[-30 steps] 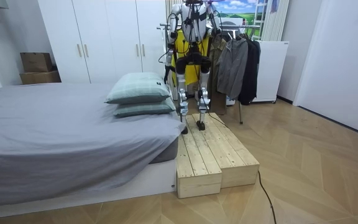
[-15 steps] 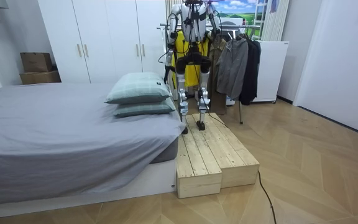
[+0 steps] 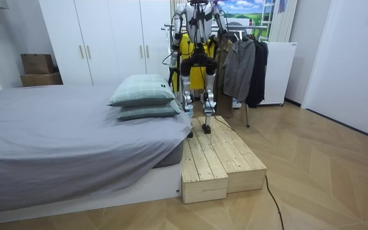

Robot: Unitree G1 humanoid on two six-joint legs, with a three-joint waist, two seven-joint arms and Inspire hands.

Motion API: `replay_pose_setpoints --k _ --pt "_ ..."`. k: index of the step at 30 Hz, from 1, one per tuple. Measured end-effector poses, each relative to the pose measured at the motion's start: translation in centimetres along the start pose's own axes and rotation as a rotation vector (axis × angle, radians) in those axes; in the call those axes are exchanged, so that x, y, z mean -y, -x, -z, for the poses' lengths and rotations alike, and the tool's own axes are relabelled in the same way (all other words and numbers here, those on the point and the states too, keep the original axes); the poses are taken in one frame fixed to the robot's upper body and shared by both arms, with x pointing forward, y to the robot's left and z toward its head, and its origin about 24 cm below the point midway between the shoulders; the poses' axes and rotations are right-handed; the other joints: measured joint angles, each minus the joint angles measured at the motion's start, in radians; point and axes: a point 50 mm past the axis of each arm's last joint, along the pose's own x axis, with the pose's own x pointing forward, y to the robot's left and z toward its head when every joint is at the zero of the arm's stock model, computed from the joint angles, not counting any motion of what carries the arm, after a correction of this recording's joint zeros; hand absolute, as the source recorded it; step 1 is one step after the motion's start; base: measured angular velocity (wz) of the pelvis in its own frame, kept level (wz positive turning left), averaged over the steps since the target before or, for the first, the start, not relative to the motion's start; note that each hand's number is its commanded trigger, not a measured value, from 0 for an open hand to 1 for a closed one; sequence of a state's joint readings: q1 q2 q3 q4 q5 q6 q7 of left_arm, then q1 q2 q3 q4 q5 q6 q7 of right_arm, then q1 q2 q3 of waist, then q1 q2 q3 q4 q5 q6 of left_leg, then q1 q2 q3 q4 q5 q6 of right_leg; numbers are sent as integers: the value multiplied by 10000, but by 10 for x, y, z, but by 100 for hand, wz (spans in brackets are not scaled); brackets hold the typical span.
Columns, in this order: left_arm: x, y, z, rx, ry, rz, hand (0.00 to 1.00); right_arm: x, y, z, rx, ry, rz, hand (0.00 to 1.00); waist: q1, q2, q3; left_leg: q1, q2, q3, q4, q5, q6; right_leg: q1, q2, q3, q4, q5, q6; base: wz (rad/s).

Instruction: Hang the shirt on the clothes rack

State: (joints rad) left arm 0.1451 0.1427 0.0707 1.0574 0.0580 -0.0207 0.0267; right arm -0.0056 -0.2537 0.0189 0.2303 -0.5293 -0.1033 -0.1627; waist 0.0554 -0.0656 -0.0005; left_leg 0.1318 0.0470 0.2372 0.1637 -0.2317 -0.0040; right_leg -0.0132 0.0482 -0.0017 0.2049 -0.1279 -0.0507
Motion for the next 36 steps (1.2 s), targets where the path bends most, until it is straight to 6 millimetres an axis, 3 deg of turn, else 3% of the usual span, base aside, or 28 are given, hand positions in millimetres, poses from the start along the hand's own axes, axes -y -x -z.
replay_pose_setpoints --k 4,18,25,36 --pt "1 -1 -1 -69 -18 -11 0 -18 5 17 -836 113 -917 100 28 -25 10 -17 -10 -30 11 9 -4 -9 -72 -26 21 5 3 0" --pt "7 -2 -23 594 -619 100 0 -39 -7 25 -1696 -635 -1424 100 37 -94 19 45 -21 -67 -29 38 0 95 -10 -31 -18 77 9 0" --pt "9 -2 -19 442 -684 158 0 -58 0 50 -3377 -952 -2186 100 94 -81 16 152 -23 -278 -96 36 -2 324 -16 -207 -196 76 12 9" --pt "18 -1 -15 320 -561 448 0 -64 -3 51 -3545 -1327 -2258 100 76 -95 8 164 -35 -486 -105 37 -2 494 -35 -351 -400 48 23 5"
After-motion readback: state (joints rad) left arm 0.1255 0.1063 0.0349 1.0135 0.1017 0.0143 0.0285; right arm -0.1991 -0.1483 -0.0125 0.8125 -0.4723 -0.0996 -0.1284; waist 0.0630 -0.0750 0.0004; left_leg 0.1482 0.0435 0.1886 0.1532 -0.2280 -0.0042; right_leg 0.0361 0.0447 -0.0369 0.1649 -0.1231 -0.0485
